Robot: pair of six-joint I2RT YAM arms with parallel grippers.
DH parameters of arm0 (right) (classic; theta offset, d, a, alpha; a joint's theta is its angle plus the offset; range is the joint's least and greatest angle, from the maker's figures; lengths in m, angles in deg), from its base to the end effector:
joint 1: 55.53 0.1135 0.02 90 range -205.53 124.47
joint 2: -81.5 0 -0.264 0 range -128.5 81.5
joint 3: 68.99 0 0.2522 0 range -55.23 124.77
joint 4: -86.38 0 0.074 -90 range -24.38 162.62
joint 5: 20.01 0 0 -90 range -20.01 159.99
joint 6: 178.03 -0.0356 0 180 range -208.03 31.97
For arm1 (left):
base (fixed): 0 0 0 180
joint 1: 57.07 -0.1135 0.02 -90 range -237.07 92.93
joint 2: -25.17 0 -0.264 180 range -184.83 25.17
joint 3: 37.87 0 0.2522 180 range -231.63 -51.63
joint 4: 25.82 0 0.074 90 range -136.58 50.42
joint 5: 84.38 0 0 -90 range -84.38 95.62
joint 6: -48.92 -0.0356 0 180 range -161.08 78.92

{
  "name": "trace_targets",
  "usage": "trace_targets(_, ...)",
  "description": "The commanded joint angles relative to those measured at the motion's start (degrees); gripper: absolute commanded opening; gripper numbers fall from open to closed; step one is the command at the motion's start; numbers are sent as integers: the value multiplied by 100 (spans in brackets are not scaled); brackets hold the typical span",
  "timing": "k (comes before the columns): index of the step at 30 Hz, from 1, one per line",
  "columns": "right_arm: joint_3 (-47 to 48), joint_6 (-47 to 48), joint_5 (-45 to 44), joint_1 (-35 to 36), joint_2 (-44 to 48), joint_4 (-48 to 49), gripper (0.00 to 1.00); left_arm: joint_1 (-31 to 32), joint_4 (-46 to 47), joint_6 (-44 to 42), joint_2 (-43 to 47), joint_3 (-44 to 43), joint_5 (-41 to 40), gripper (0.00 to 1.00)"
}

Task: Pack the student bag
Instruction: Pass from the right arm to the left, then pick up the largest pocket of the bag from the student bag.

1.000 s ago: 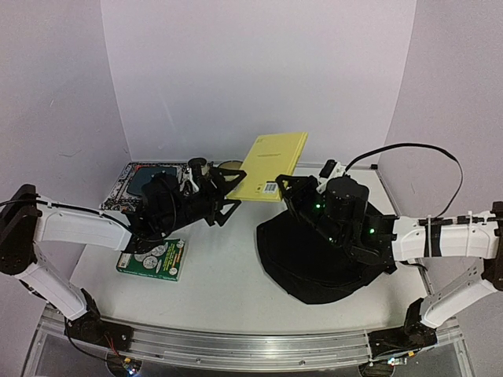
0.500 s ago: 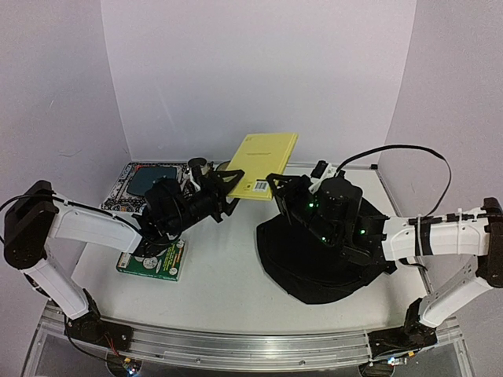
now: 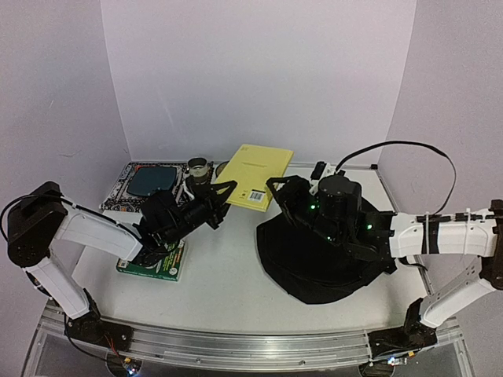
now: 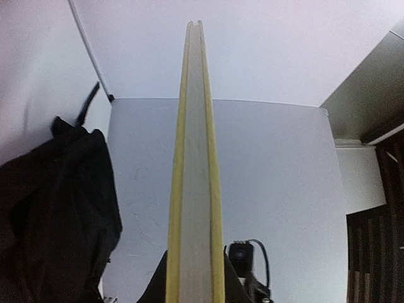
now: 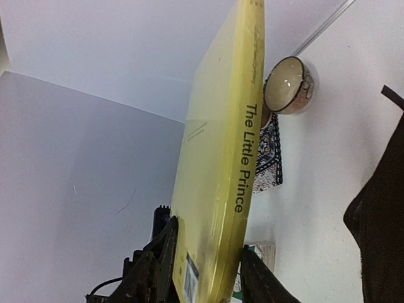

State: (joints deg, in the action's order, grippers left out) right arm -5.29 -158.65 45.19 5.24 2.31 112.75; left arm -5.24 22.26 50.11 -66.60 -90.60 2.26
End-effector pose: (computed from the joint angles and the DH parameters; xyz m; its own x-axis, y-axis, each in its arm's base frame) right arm 0.1683 0.2702 0.3255 -0.5270 0.8119 -0.2512 -0.2831 0.1110 0.9527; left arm 0.2069 -0.2599 0.2357 -0.7509 -0.6597 0.0297 0.0815 -0.1373 -0.9872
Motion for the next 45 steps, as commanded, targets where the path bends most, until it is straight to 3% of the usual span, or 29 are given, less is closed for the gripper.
trace_targets(1,645,457,-132,-103,551,-1099,56,-301,168,-236,283,165,-96,0)
trace_targets(5,819,780,92,-257,731,-2076,68,-516,150,-352,378,330,104,0)
trace_targets(10,1601,1533,534,-394,643,-4403,77,-880,85,-328,437,615,555,0)
trace_targets(15,2391,2252,1212,-401,58,-6118,87,-1162,-121,-422,342,602,1276,0)
trace_targets(19,2577,2606,1748,-401,-289,-6989,90,-1305,-301,-525,115,470,2001,0)
trace_targets(25,2861,3544,1798,-390,-797,-8134,96,-1659,-445,-615,-46,588,2793,0)
trace_targets(31,3308,4272,1548,-114,-1543,-8805,97,-1979,-737,-903,6,589,3482,0)
trace_targets(45,4473,4833,429,353,-3350,-10039,86,-2489,-2274,-1777,557,417,3734,0)
